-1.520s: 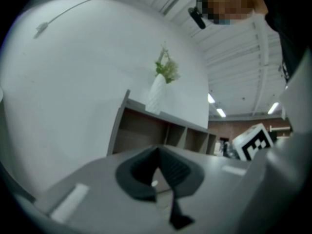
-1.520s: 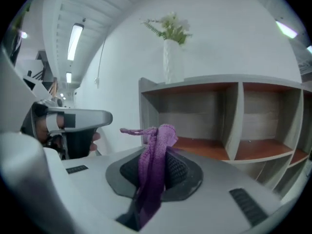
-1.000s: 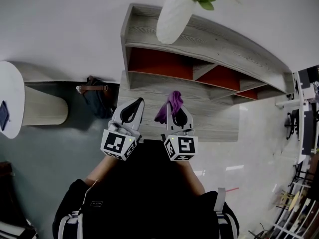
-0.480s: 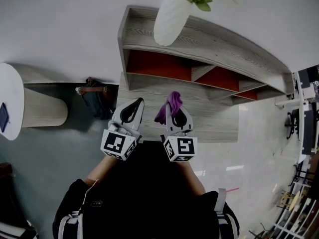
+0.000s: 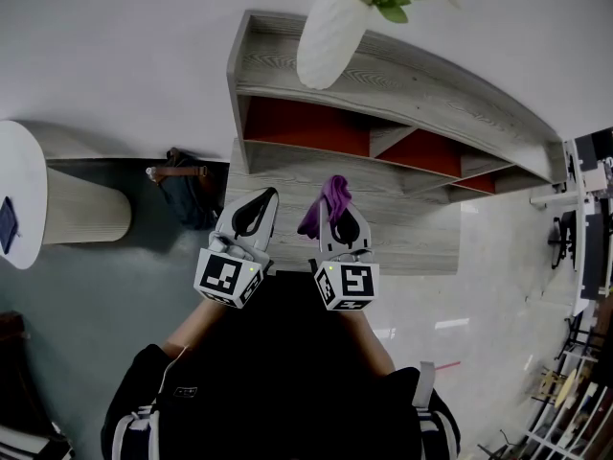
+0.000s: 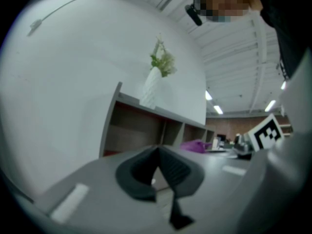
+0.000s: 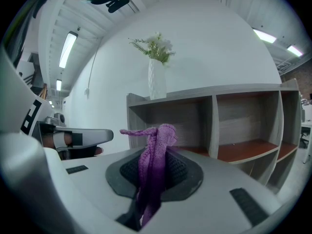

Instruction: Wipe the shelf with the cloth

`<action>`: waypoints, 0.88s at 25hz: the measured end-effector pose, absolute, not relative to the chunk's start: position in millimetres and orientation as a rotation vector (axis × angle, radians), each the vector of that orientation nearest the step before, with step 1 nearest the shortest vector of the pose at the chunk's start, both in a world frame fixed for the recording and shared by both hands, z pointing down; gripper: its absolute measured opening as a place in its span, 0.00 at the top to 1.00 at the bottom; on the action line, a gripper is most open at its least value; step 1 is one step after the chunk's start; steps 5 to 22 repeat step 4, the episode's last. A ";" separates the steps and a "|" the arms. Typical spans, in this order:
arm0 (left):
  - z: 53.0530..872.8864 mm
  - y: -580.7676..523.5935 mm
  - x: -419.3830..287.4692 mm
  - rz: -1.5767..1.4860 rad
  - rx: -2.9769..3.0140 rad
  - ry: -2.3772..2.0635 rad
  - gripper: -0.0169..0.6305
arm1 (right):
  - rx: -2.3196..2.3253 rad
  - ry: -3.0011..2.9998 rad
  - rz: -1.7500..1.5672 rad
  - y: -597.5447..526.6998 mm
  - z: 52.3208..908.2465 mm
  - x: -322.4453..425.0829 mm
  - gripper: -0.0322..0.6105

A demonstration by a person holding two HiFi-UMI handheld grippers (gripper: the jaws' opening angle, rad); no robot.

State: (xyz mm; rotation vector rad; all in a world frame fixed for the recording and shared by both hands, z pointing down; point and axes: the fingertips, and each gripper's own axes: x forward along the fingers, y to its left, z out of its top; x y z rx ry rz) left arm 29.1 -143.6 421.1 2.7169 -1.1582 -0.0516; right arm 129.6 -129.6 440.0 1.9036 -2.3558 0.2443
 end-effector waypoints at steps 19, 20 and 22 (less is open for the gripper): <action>420.9 -143.7 30.7 -0.051 2.717 -1.155 0.97 | 1.901 -2.355 0.240 -130.5 439.3 130.2 0.87; 420.9 -143.7 30.7 -0.051 2.717 -1.155 0.97 | 1.901 -2.355 0.240 -130.5 439.3 130.2 0.87; 420.9 -143.7 30.7 -0.051 2.717 -1.155 0.97 | 1.901 -2.355 0.240 -130.5 439.3 130.2 0.87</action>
